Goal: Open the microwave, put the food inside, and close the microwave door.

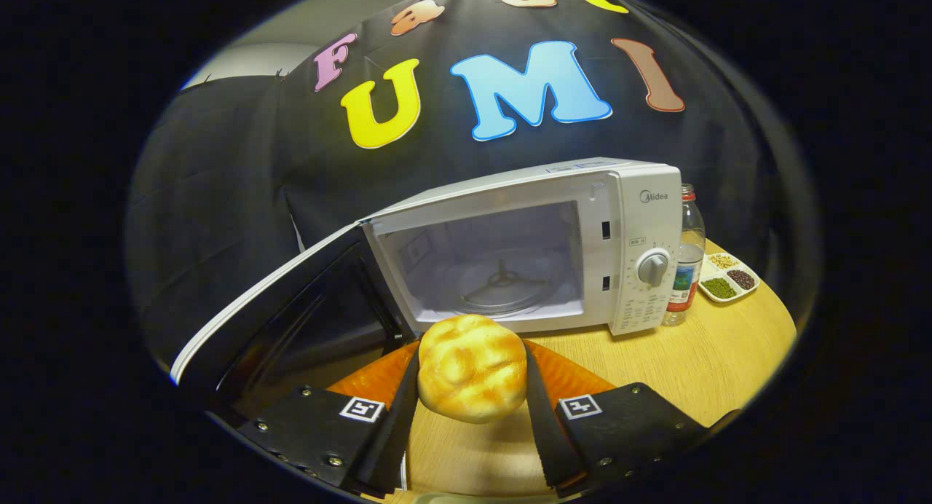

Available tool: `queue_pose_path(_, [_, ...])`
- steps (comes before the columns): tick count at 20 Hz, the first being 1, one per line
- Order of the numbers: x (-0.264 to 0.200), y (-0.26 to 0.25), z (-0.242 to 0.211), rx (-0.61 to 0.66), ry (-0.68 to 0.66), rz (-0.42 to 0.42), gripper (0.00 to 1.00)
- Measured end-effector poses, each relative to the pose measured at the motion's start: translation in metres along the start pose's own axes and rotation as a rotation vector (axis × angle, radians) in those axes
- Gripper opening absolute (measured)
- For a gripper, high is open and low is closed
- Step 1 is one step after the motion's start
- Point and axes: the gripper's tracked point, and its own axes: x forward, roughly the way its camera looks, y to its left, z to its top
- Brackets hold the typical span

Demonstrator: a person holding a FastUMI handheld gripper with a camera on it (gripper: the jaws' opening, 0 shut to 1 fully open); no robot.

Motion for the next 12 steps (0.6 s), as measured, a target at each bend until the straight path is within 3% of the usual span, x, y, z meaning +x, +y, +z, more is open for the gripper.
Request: queue_pose_path(12, [0.093, -0.005, 0.018, 0.135, -0.072, 0.016, 0.72])
